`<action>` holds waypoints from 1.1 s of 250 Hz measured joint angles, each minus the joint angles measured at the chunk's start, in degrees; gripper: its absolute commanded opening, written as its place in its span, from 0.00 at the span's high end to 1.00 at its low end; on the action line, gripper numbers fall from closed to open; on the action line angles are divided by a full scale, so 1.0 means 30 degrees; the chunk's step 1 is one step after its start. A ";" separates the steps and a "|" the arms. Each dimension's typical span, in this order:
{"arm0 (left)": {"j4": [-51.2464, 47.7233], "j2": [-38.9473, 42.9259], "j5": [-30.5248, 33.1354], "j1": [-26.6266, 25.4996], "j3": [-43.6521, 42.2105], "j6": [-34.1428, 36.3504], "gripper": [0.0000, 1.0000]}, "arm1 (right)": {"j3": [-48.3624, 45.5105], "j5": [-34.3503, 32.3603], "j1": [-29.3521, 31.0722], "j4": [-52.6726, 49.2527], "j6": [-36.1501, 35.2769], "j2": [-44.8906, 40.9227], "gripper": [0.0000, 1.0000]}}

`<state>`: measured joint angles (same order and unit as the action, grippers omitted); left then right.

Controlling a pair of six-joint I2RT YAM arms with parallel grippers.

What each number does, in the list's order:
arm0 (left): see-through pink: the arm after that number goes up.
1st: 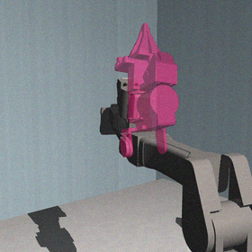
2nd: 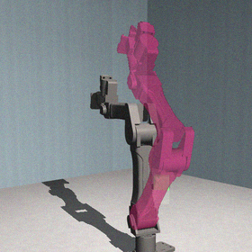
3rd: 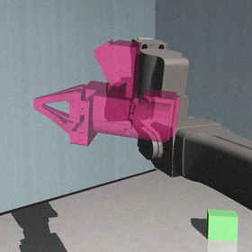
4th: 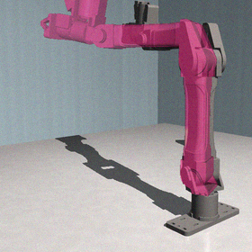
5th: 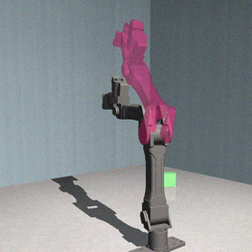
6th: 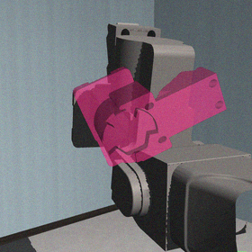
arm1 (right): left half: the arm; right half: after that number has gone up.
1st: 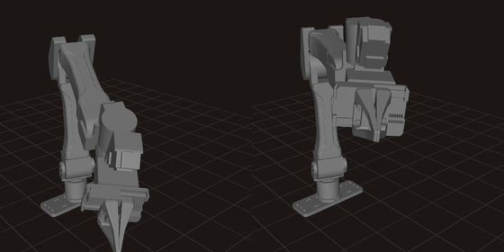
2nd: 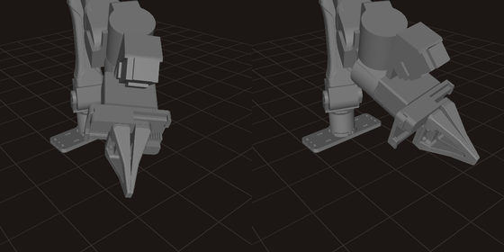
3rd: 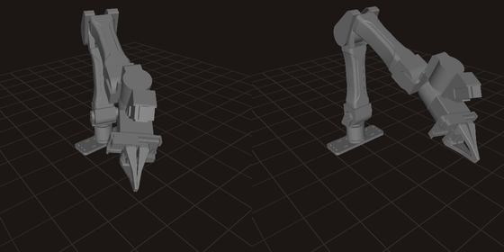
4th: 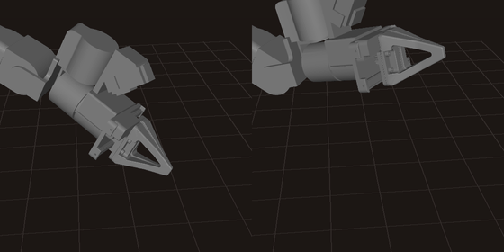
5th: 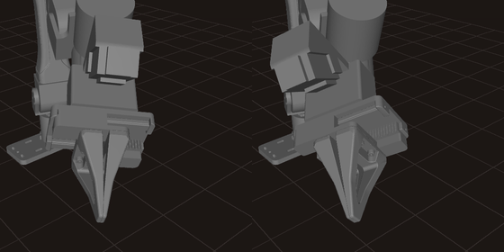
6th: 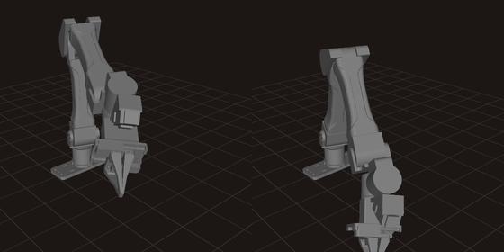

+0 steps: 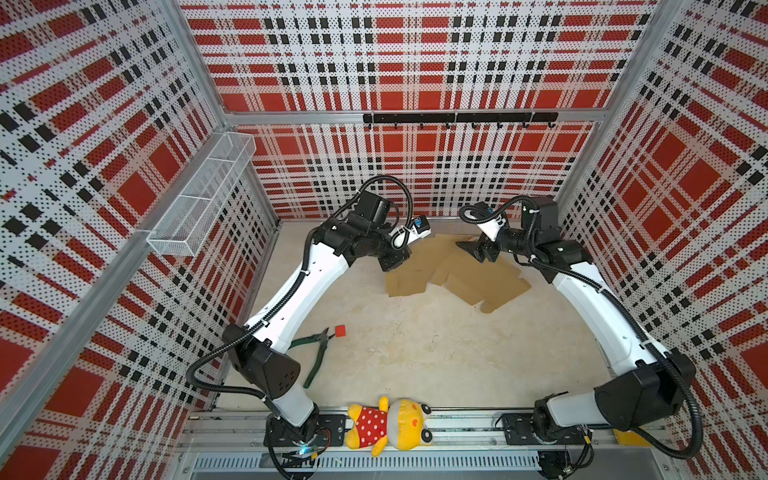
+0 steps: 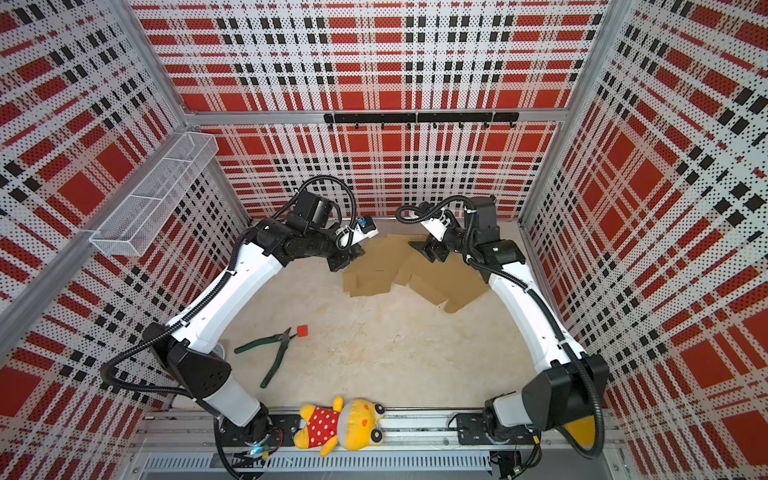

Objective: Fold the paper box
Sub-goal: 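Lift the blank with both grippers and raise its panels upright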

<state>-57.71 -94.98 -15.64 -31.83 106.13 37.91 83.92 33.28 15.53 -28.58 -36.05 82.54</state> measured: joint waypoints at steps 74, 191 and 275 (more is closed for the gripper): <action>-0.0248 0.0066 -0.0117 0.0073 0.0000 0.0321 0.89 | 0.0867 0.1909 0.0000 -0.0947 -0.1086 0.0758 0.87; 0.0240 0.0918 -0.5304 0.4779 0.0095 -0.1705 0.21 | 0.0867 0.4233 -0.0306 -0.1260 -0.0787 0.0758 1.00; 0.2841 0.3257 -1.0717 0.8604 -0.3723 -0.4160 0.18 | -0.2710 0.7082 -0.1144 0.4918 0.4175 0.0743 1.00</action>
<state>-49.19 -85.21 -47.79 -6.02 94.96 25.43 75.79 54.52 12.10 -13.82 -23.53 84.77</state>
